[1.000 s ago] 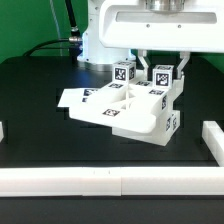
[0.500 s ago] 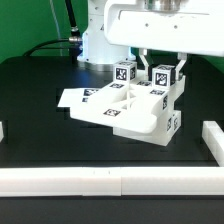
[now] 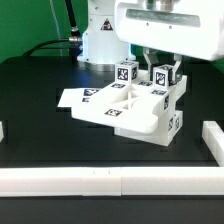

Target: Assemble chair

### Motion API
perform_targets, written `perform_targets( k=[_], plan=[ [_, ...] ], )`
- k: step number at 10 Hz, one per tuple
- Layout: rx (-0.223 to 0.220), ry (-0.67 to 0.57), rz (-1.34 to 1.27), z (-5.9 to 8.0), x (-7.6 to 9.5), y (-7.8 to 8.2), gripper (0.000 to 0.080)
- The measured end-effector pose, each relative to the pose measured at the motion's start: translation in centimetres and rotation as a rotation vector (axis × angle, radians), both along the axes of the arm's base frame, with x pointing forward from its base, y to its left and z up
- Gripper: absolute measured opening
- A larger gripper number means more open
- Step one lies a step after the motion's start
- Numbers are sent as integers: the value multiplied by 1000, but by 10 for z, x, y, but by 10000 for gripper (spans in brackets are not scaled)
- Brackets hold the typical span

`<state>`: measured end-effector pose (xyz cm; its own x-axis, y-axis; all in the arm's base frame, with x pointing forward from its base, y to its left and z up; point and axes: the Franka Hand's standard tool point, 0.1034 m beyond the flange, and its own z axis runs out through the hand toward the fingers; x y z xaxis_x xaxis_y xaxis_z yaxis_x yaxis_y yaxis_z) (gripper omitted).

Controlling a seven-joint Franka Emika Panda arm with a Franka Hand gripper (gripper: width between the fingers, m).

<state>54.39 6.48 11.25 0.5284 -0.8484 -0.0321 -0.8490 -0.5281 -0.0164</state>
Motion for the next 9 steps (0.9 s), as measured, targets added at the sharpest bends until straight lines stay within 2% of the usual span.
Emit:
perform_targets(
  k=[9],
  plan=[
    [39,27,-546,0,0,9,287]
  ],
)
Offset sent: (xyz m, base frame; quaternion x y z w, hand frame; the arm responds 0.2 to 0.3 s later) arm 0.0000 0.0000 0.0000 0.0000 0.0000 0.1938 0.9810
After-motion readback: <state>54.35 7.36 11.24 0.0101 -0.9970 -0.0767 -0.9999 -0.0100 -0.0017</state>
